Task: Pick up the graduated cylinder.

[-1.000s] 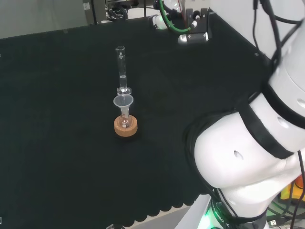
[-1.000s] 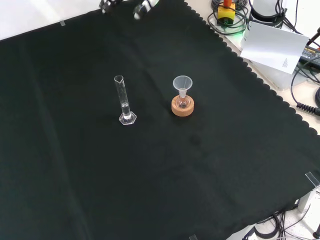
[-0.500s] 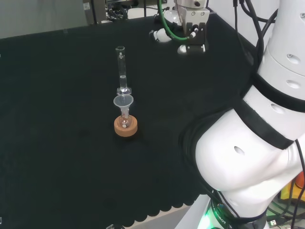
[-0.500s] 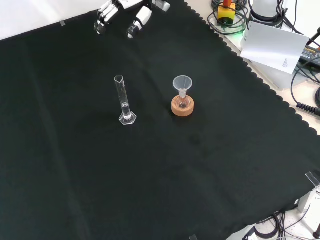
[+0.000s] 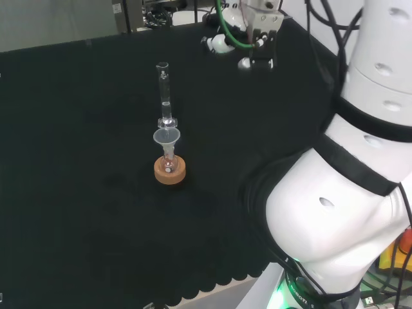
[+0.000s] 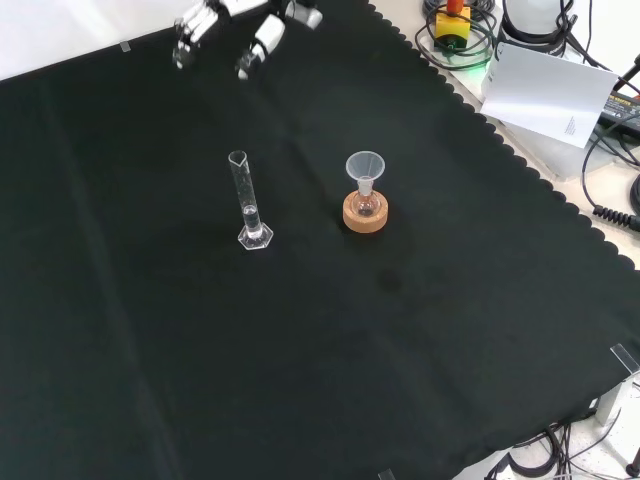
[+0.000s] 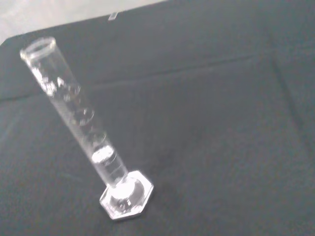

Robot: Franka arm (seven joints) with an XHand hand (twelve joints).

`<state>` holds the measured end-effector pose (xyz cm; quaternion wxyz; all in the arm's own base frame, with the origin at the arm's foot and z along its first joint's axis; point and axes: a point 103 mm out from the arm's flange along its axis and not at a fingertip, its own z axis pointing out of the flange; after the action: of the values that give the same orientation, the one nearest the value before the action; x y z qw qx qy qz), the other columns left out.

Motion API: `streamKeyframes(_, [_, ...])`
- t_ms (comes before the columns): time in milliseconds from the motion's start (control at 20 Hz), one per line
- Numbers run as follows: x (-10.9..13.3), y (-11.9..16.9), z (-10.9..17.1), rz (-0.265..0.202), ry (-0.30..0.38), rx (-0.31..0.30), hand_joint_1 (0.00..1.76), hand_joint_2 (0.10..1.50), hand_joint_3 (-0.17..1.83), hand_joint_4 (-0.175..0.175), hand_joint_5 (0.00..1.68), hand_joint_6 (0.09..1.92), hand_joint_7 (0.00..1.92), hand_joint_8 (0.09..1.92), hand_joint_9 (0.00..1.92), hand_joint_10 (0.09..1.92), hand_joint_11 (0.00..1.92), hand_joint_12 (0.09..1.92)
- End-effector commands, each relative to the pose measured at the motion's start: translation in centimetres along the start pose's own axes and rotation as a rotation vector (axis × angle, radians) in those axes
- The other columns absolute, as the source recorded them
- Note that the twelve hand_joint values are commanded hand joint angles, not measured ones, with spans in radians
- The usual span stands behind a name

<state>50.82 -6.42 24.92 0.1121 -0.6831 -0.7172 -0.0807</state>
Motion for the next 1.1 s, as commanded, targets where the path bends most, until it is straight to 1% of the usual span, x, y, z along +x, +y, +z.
streamKeyframes(50, [1.4,4.2,9.1,-0.133,0.147,0.063,0.71,1.14,-0.17,-0.038,0.42,0.09,0.27,0.66,0.51,0.63,0.25,1.35])
streamKeyframes(200, [1.5,4.4,10.2,-0.161,0.169,0.055,0.72,1.13,-0.17,-0.035,0.41,0.09,0.26,0.65,0.51,0.62,0.25,1.34])
streamKeyframes(350, [1.3,4.5,11.3,-0.181,0.224,0.049,0.75,1.10,-0.17,-0.038,0.41,0.09,0.27,0.66,0.51,0.62,0.25,1.34])
streamKeyframes(550, [1.1,4.7,12.3,-0.207,0.268,0.033,0.83,1.06,-0.17,-0.049,0.41,0.09,0.31,0.66,0.54,0.62,0.26,1.35])
streamKeyframes(700, [1.2,5.0,12.8,-0.234,0.319,0.044,0.88,1.04,-0.17,-0.054,0.43,0.09,0.32,0.66,0.55,0.61,0.28,1.34])
streamKeyframes(900, [1.1,5.4,13.6,-0.259,0.380,0.032,0.90,1.03,-0.17,-0.057,0.46,0.09,0.34,0.65,0.57,0.59,0.30,1.33])
streamKeyframes(1100, [1.3,5.5,14.4,-0.287,0.423,0.028,0.91,1.02,-0.17,-0.057,0.48,0.09,0.37,0.65,0.59,0.58,0.32,1.33])
